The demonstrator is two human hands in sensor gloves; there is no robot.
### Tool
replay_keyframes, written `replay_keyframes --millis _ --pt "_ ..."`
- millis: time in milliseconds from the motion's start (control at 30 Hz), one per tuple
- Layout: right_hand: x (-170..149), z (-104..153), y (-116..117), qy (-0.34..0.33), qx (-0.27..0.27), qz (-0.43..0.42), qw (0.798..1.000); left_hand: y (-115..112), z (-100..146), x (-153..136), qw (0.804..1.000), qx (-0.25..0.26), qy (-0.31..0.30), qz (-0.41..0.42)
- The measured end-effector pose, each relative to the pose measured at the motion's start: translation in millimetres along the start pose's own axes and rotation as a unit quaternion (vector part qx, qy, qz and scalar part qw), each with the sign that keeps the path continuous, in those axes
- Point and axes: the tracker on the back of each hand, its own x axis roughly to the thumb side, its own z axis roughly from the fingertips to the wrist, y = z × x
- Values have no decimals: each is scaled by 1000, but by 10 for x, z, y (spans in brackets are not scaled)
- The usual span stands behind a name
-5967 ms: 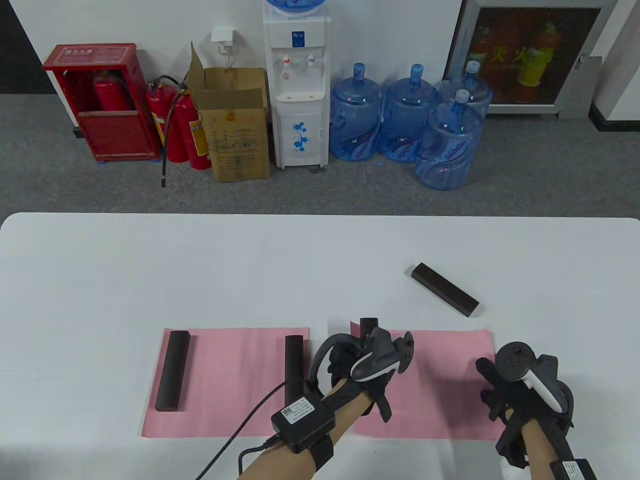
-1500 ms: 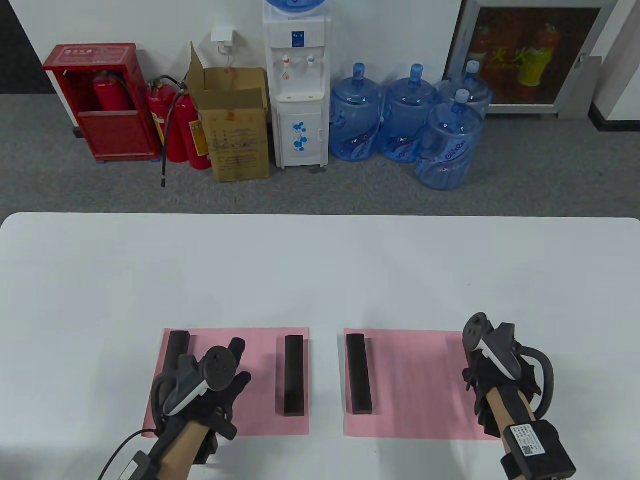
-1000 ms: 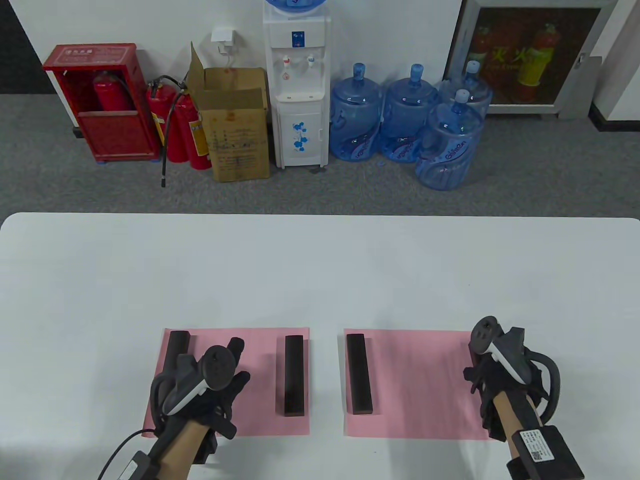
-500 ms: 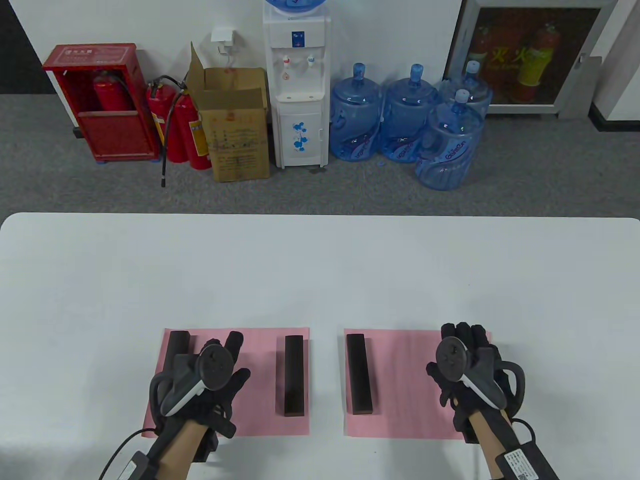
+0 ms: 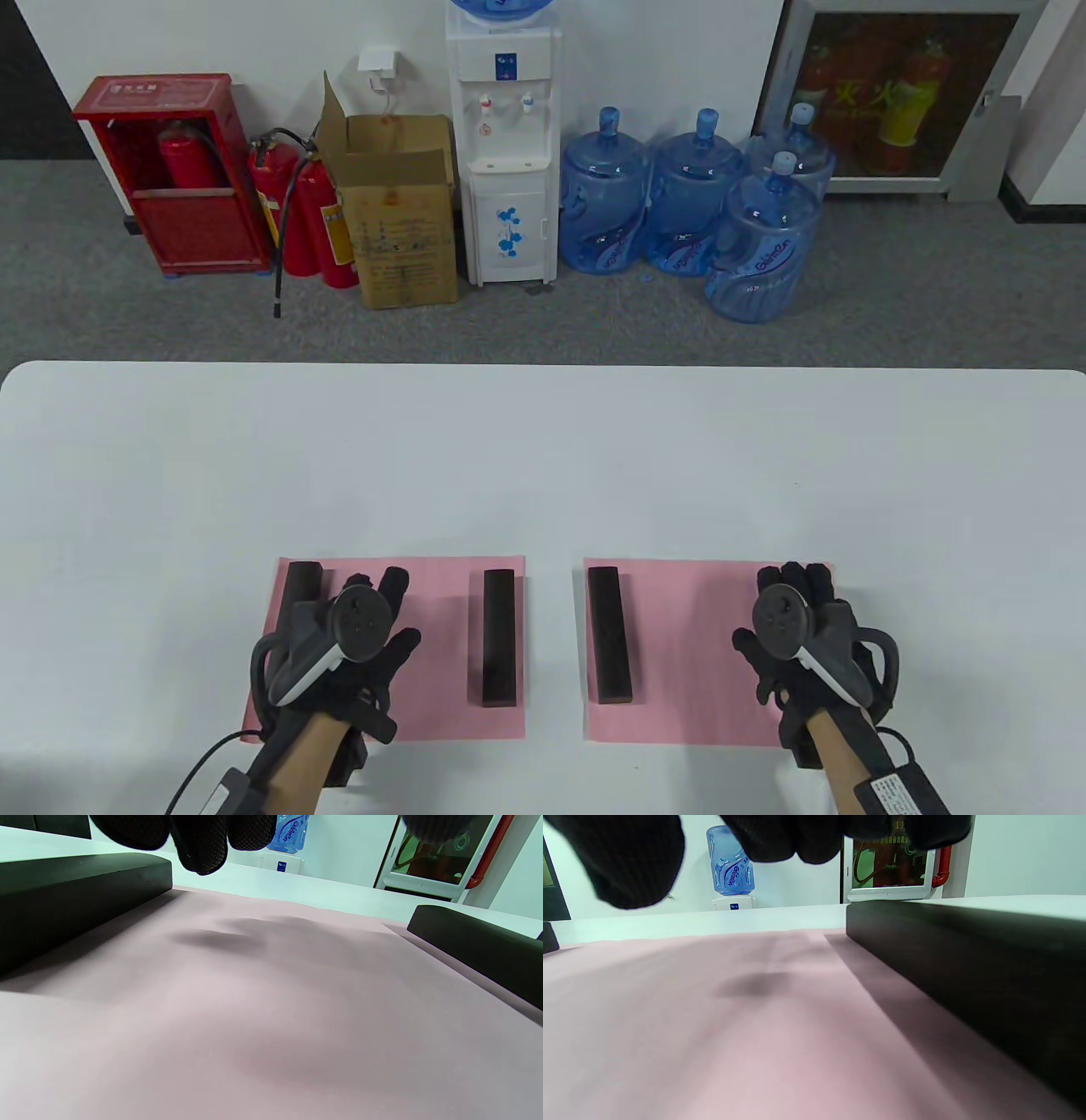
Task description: Unroll papers and secure with paperweights
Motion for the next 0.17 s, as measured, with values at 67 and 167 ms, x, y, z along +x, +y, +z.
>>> replay_keyframes --millis 67,167 --pt "0 4 6 0 4 2 1000 -7 -3 2 1000 -3 0 0" --pt "-2 1 36 1 13 10 1000 -29 -14 6 1000 -11 1 -7"
